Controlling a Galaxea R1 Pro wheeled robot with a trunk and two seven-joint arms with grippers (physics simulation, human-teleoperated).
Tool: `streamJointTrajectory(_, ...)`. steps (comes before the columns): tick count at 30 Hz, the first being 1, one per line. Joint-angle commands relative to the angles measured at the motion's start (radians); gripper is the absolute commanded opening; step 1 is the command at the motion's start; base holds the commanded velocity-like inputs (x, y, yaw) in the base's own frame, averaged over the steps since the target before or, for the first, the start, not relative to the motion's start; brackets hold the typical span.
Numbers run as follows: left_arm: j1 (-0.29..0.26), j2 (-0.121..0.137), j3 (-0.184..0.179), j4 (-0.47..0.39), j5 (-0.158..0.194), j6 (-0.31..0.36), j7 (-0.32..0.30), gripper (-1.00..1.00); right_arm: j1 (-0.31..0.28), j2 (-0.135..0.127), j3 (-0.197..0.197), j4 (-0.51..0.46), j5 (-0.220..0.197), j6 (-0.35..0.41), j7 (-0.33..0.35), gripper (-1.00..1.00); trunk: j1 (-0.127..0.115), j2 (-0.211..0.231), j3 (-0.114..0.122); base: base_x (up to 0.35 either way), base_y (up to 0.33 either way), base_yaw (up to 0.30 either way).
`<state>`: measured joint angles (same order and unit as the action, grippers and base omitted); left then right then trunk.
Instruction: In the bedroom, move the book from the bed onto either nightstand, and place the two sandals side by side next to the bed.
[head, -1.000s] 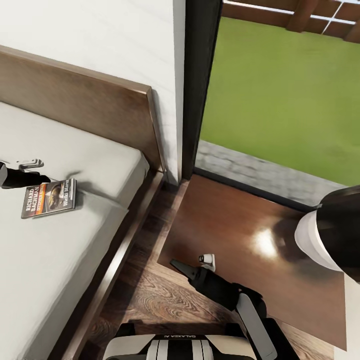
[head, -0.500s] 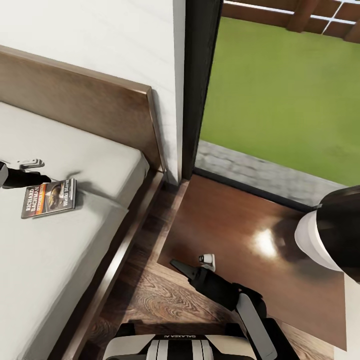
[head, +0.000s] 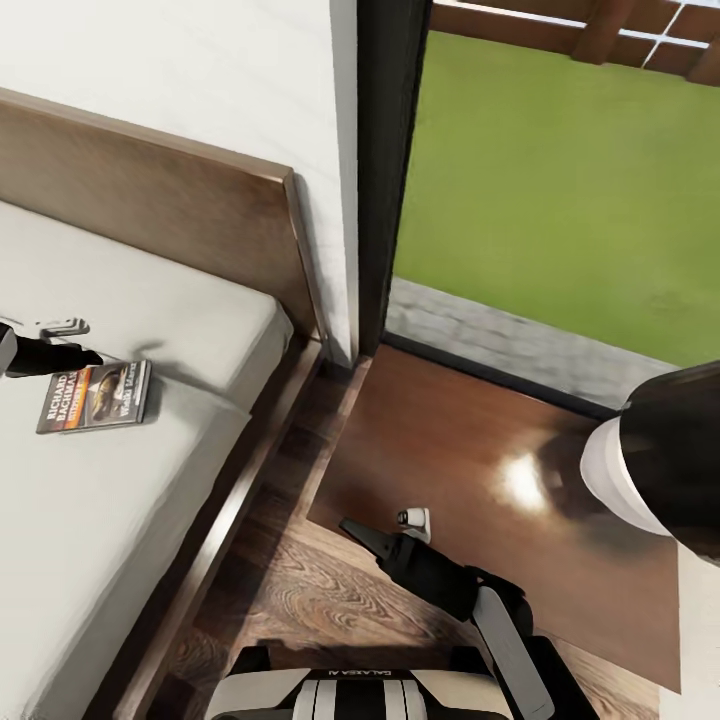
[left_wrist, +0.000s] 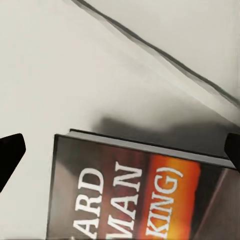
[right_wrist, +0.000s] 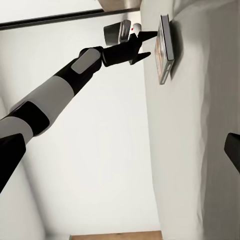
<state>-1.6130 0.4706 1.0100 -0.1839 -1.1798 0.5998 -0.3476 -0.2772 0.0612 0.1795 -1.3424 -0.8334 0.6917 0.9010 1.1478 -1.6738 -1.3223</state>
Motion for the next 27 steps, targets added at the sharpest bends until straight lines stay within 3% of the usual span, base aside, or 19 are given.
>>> streamJointTrajectory(1, -0.001, 0.0, 0.007, -0.002, -0.011, 0.003, -0.008, 1.0, 0.0, 0.0, 0.0, 0.0, -0.006, 0.006, -0.001, 1.0, 0.0, 0.0, 0.0, -0.014, -0.023, 0.0)
streamJointTrajectory(27, -0.001, 0.0, 0.007, -0.001, -0.011, 0.002, -0.008, 1.0, 0.0, 0.0, 0.0, 0.0, -0.006, 0.006, -0.002, 1.0, 0.0, 0.0, 0.0, -0.002, -0.003, 0.0)
